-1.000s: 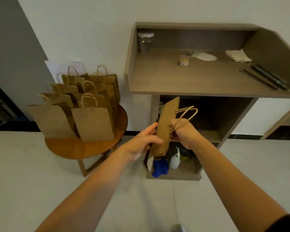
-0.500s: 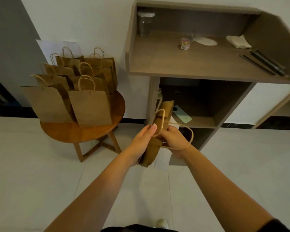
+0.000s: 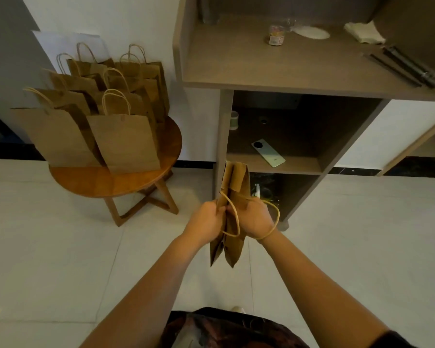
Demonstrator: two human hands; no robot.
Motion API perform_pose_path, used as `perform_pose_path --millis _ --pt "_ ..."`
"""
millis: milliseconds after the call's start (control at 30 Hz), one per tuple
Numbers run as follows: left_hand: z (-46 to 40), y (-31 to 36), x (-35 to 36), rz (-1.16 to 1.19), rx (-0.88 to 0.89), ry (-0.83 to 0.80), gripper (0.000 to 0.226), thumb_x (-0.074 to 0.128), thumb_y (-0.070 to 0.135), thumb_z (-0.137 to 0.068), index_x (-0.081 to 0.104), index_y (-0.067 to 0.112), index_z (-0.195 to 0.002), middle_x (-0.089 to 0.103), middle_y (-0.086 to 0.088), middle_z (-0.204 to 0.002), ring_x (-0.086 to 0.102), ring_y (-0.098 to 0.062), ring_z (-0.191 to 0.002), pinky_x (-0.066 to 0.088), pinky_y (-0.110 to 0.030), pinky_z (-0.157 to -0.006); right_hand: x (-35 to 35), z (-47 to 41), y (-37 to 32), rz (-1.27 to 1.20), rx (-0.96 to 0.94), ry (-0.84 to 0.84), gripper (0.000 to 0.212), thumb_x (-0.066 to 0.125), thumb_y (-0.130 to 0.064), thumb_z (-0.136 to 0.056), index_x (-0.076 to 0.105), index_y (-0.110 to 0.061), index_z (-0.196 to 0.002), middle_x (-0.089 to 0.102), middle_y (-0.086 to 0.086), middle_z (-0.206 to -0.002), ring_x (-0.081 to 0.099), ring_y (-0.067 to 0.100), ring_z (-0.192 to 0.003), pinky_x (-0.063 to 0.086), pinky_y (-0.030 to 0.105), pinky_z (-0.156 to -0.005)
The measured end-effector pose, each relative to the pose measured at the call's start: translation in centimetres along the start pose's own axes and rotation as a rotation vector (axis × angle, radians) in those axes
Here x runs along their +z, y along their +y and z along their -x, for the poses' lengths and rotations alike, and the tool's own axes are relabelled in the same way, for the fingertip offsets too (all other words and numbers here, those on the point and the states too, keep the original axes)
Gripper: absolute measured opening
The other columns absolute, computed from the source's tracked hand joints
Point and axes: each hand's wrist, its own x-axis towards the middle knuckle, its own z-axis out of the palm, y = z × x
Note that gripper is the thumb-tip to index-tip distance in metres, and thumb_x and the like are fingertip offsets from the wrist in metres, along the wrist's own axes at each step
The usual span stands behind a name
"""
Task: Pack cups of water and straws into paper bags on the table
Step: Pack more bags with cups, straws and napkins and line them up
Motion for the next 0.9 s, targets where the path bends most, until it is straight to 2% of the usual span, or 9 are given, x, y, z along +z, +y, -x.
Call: perform_pose_path --millis 100,133,233,367,467,567,667,733,900 --pt "-0.4 -1.2 0.0 -0.106 -0.048 0.138 0.022 0.041 0.019 -0.099 0.054 0.015 -0.083 0.057 -0.003 -0.074 0.063 -0.025 -0.080 0.044 -0.027 -0.064 -0.7 -0.4 1.2 0.195 0.003 0.034 0.022 0.046 -0.015 -0.097 0.064 -0.004 -0.098 0.066 0.011 -0.097 0.064 0.024 -0.094 0.048 0.028 -0.089" --pt "-0.6 -1.6 -0.3 -0.163 -0.063 0.168 0.018 0.042 0.017 -0.098 0.056 0.013 -0.087 0.057 -0.004 -0.077 0.063 -0.026 -0.083 0.044 -0.028 -0.065 -1.2 -0.6 1.7 0.233 0.031 0.045 0.018 0.048 -0.013 -0.096 0.064 -0.006 -0.097 0.066 0.010 -0.095 0.065 0.024 -0.091 0.050 0.031 -0.090" --pt "-1.3 -2.4 -1.7 -0.328 -0.103 0.207 0.017 0.041 0.013 -0.097 0.058 0.008 -0.101 0.063 -0.010 -0.092 0.062 -0.028 -0.088 0.043 -0.030 -0.067 -2.7 -1.2 2.7 0.333 0.119 0.063 0.010 0.052 -0.011 -0.094 0.061 -0.011 -0.090 0.066 0.010 -0.090 0.065 0.022 -0.079 0.055 0.033 -0.077" --pt "-2.0 -2.9 -2.7 -0.462 -0.156 0.256 0.019 0.041 0.010 -0.097 0.057 0.008 -0.106 0.064 -0.012 -0.095 0.061 -0.027 -0.084 0.043 -0.031 -0.067 -3.9 -1.8 2.5 0.494 0.132 0.093 0.011 0.054 -0.012 -0.094 0.060 -0.010 -0.103 0.064 0.009 -0.092 0.064 0.022 -0.080 0.055 0.032 -0.074" --pt "-2.0 -3.0 -3.0 -0.554 -0.166 0.298 0.020 0.039 0.006 -0.096 0.056 0.009 -0.106 0.062 -0.010 -0.089 0.062 -0.029 -0.086 0.042 -0.033 -0.065 -4.6 -2.2 2.4 0.554 0.143 0.117 0.011 0.054 -0.010 -0.093 0.060 -0.010 -0.102 0.058 0.006 -0.081 0.059 0.020 -0.072 0.050 0.029 -0.067" --pt "-2.2 -3.0 -4.2 -0.647 -0.200 0.334 0.020 0.040 0.006 -0.095 0.057 0.008 -0.106 0.065 -0.013 -0.098 0.063 -0.030 -0.093 0.047 -0.035 -0.070 -5.6 -2.8 2.5 0.556 0.163 0.153 0.012 0.052 -0.007 -0.093 0.061 -0.008 -0.101 0.055 0.007 -0.078 0.056 0.021 -0.070 0.048 0.030 -0.064" --pt "-2.7 -2.6 -4.9 -0.613 -0.175 0.336 0.021 0.041 0.007 -0.095 0.058 0.011 -0.106 0.065 -0.013 -0.099 0.063 -0.031 -0.093 0.048 -0.036 -0.073 -6.0 -3.3 2.3 0.490 0.136 0.168 0.015 0.050 -0.006 -0.093 0.061 -0.008 -0.104 0.061 0.010 -0.087 0.060 0.023 -0.075 0.051 0.032 -0.067" --pt "-2.9 -2.1 -4.8 -0.524 -0.120 0.279 0.022 0.042 0.009 -0.096 0.060 0.012 -0.107 0.065 -0.012 -0.098 0.062 -0.029 -0.091 0.049 -0.036 -0.074 -5.7 -3.6 2.2 0.356 0.086 0.138 0.017 0.050 -0.005 -0.093 0.061 -0.008 -0.105 0.059 0.007 -0.083 0.060 0.022 -0.075 0.052 0.032 -0.069" --pt "-2.9 -1.8 -5.4 -0.292 -0.096 0.273 0.021 0.042 0.015 -0.098 0.061 0.008 -0.102 0.061 -0.007 -0.084 0.059 -0.021 -0.078 0.051 -0.034 -0.075 -6.1 -4.3 1.9 0.163 0.113 0.010 0.011 0.047 -0.004 -0.091 0.057 -0.008 -0.091 0.057 0.006 -0.074 0.056 0.016 -0.063 0.043 0.020 -0.053"
